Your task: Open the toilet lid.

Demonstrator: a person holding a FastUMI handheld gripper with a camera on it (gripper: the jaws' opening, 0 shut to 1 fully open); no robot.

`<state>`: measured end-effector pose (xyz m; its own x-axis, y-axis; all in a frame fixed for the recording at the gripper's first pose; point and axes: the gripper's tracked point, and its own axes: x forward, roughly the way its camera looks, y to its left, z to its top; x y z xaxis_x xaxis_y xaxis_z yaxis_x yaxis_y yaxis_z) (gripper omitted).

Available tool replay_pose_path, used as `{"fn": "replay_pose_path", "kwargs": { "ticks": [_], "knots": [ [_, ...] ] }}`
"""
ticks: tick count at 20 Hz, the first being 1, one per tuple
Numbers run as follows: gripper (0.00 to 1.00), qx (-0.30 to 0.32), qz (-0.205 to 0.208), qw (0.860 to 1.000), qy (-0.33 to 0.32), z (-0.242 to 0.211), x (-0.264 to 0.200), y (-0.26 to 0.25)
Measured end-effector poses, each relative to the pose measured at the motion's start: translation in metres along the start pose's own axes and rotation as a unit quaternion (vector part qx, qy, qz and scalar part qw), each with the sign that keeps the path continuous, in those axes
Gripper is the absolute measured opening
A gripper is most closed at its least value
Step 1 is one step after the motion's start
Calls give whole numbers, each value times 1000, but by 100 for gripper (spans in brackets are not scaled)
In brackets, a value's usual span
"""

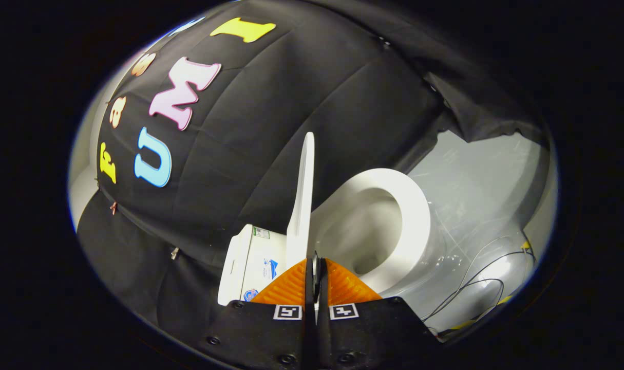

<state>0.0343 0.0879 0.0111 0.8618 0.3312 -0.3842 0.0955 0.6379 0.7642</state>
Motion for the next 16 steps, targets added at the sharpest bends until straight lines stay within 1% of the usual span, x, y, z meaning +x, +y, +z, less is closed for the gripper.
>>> {"fn": "replay_pose_path", "kwargs": {
  "ticks": [5, 9, 11, 14, 16],
  "knots": [
    [5, -64, -28, 997, -16, 0, -4, 47],
    [5, -100, -59, 993, -27, -3, -5, 73],
    [5, -117, -67, 990, -32, -4, -6, 89],
    [5, -152, -82, 984, -39, -10, -7, 113],
    [5, -187, -102, 976, -41, -16, -5, 129]
  ]
}}
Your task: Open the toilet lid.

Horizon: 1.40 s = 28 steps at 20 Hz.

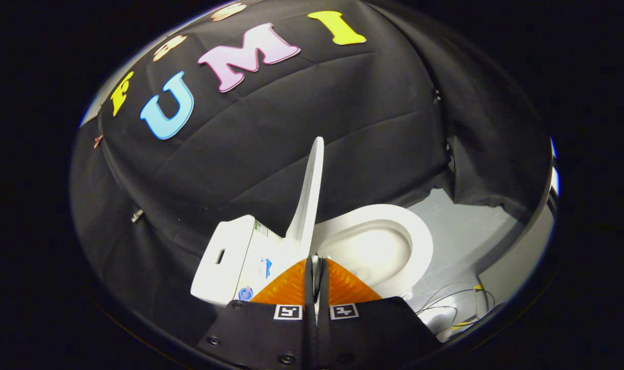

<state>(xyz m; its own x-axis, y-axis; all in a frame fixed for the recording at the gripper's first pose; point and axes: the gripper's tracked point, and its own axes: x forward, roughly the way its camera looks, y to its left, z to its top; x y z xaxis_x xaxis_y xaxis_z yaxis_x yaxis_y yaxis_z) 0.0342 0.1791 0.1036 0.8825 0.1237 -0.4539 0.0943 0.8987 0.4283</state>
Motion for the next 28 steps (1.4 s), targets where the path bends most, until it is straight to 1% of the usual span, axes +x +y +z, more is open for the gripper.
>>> {"fn": "replay_pose_path", "kwargs": {
  "ticks": [8, 15, 19, 20, 21, 26, 28],
  "knots": [
    [5, -81, -41, 996, -22, 3, -9, 75],
    [5, -124, -74, 989, -40, -4, -10, 134],
    [5, -159, -99, 981, -57, -11, -9, 167],
    [5, -165, -118, 978, -56, -14, -9, 170],
    [6, -176, -128, 974, -58, -18, -10, 177],
    [6, -224, -128, 963, -81, -35, -13, 216],
    [7, -225, -121, 963, -80, -41, -10, 229]
  ]
}}
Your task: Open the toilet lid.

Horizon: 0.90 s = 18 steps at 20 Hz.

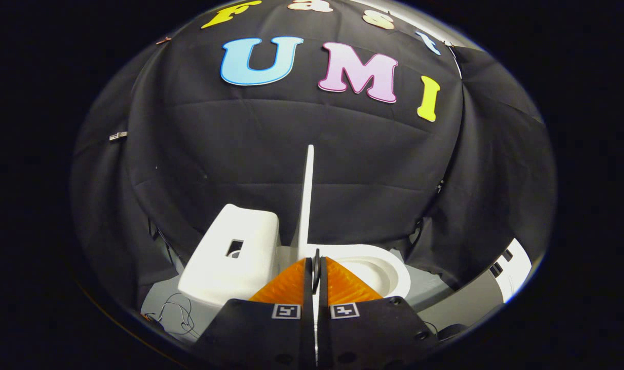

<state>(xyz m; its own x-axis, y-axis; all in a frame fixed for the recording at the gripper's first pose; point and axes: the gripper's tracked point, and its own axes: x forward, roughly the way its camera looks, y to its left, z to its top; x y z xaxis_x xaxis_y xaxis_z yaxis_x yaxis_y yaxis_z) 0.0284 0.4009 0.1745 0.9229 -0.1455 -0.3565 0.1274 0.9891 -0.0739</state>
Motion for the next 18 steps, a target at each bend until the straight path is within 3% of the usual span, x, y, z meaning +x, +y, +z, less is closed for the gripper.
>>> {"fn": "replay_pose_path", "kwargs": {
  "ticks": [11, 18],
  "knots": [
    [7, -27, 23, 999, -14, -5, -7, 62],
    [9, -28, 31, 999, -8, -7, -9, 76]
  ]
}}
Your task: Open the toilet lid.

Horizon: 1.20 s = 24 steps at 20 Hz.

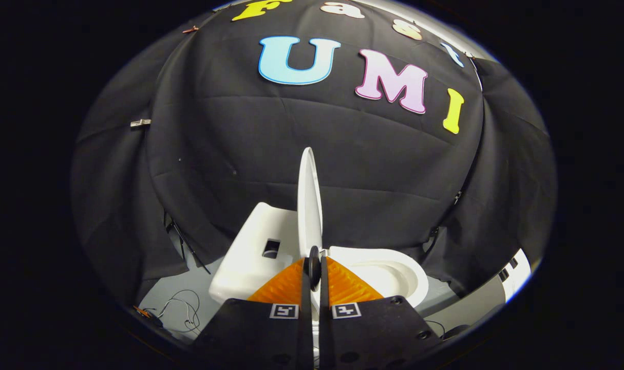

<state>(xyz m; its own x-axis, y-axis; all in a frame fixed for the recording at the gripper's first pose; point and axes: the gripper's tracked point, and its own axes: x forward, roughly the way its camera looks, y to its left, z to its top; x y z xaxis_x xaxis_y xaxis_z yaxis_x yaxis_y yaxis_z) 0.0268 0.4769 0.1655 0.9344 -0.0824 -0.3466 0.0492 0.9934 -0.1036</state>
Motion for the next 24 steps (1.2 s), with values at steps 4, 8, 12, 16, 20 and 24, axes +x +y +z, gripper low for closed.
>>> {"fn": "replay_pose_path", "kwargs": {
  "ticks": [4, 8, 12, 16, 20, 24],
  "knots": [
    [11, -2, 20, 1000, 8, -1, -3, 8],
    [35, -9, 46, 999, 10, -5, -8, 19],
    [74, -11, 68, 998, 9, -6, -14, 27],
    [99, -23, 68, 997, -2, -5, -17, 26],
    [99, -19, 73, 997, -15, 1, -25, 19],
    [99, -13, 80, 996, -23, 5, -31, 13]
  ]
}}
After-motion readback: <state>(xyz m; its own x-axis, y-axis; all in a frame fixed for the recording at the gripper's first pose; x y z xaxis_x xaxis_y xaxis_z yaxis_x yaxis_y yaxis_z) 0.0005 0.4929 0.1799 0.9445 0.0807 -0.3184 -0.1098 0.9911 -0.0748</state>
